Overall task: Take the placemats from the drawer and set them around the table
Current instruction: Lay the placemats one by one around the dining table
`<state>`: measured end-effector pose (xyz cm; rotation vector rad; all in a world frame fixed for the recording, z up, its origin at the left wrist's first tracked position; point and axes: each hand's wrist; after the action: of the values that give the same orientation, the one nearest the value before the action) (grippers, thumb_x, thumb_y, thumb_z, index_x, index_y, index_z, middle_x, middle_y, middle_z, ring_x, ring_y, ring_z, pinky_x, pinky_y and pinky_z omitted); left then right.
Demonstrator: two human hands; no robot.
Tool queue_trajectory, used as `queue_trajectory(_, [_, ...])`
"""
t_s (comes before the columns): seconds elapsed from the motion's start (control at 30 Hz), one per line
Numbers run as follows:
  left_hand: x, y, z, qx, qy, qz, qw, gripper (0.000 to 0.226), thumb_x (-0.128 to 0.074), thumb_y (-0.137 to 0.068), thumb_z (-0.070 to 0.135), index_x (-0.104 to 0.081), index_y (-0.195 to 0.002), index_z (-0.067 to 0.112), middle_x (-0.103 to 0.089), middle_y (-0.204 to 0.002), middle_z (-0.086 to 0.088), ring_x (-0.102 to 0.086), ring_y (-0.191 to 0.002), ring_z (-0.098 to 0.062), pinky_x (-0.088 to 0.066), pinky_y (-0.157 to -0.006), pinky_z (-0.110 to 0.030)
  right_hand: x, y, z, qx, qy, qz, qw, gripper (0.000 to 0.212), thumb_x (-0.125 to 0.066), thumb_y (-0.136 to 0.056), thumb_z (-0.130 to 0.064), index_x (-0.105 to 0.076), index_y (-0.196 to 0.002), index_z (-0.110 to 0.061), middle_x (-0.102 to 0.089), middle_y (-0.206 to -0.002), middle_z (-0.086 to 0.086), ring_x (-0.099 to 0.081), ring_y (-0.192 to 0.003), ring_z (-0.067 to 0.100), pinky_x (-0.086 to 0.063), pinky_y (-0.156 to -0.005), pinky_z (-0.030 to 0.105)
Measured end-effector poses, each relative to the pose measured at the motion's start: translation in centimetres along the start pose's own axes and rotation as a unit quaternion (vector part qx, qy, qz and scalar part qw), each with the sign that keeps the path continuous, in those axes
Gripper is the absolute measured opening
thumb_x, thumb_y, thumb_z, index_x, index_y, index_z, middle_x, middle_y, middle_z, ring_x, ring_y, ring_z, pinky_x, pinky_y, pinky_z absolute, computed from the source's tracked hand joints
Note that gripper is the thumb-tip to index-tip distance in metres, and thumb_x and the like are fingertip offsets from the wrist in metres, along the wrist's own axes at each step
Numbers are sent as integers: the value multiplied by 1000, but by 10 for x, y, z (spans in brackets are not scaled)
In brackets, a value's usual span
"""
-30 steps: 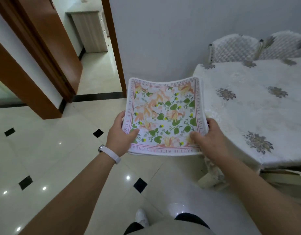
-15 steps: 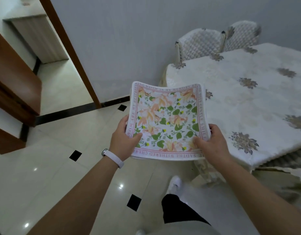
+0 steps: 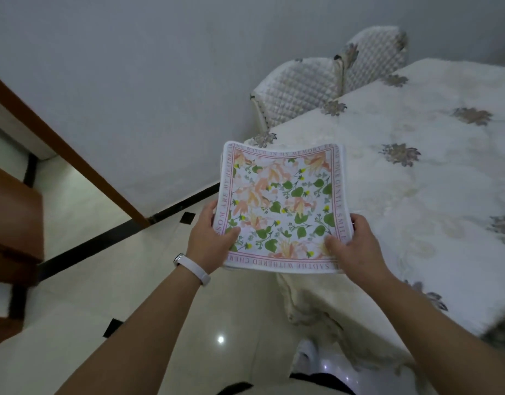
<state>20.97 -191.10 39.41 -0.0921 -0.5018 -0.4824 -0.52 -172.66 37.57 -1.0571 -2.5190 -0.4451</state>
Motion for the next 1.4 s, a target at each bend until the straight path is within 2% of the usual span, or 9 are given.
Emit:
queue_trajectory(0.13, [-31,-30,8,-12,-13,-41,999,61,-75,-79,12,-46,-128,36,-67,-107,12,-70,-86,-6,-60,-67,-30,15,-17,21,-32,-1,31,999,40,-68,-88,-17,-44,-120,-22,-55,-94,-16,-59,-81,9,-42,-61,19])
queue_trajectory(0.23, [-49,-52,10,-12,-7,-80,997,63,-74,-79,11,-46,-131,35,-67,-109,11,-71,-86,-7,-61,-69,-36,19,-22,32,-58,-9,54,997,38,-68,-89,-16,-42,-116,-24,-52,-90,-22,-55,-77,-3,-39,-58,16])
queue_trajectory(0.43, [-83,-91,4,-26,-32,-150,988,64,-75,-80,15,-45,-134,31,-67,-111,7,-70,-89,-12,-61,-74,-42,19,-26,53,-119,-36,99,987,41,-67,-89,-17,-44,-123,-21,-55,-93,-19,-59,-80,1,-46,-63,23])
queue_trajectory(0.6, [-109,-133,2,-45,-40,-211,976,61,-74,-82,12,-45,-131,32,-65,-106,9,-68,-90,-13,-59,-75,-37,7,-31,61,-172,-50,152,972,42,-67,-89,-16,-44,-125,-19,-56,-94,-18,-57,-79,-4,-42,-58,16])
queue_trajectory(0.73, [-116,-175,0,-79,-59,-279,955,60,-72,-83,15,-44,-134,30,-64,-107,11,-65,-88,-4,-57,-71,-27,-21,-37,52,-213,-52,196,956,45,-65,-90,-20,-43,-129,-18,-62,-106,-5,-60,-83,3,-47,-64,23])
queue_trajectory(0.83, [-116,-208,-8,-91,-59,-325,939,60,-73,-83,16,-45,-133,34,-65,-106,13,-66,-88,-3,-57,-72,-29,-48,-40,42,-241,-40,233,941,44,-64,-90,-22,-42,-129,-19,-62,-106,-6,-62,-84,9,-53,-70,32])
queue_trajectory(0.97, [-124,-240,-24,-87,-42,-376,922,61,-73,-83,14,-44,-135,31,-64,-107,14,-65,-91,-3,-56,-76,-29,-79,-46,33,-274,-16,280,920,43,-64,-92,-22,-42,-129,-17,-59,-98,-8,-61,-79,11,-51,-66,31])
queue_trajectory(1.27, [-145,-277,-59,-58,-31,-444,893,57,-73,-83,12,-48,-132,27,-64,-107,9,-63,-93,-6,-54,-76,-25,-130,-53,30,-370,-25,345,862,45,-64,-92,-22,-42,-131,-12,-58,-101,-4,-58,-85,18,-46,-71,30])
queue_trajectory(1.4, [-145,-280,-66,-53,-47,-451,890,46,-72,-84,12,-52,-122,26,-61,-103,11,-62,-88,-5,-51,-64,-14,-130,-55,34,-411,-35,344,843,48,-66,-90,-27,-43,-130,-13,-57,-103,-4,-59,-89,20,-46,-74,30])
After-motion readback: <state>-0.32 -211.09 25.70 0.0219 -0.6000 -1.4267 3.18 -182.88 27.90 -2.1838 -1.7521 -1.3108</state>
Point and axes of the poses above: each hand's wrist, its own y-axis away from the middle knuckle, its own x-axis out of the back of the hand, z = x × y
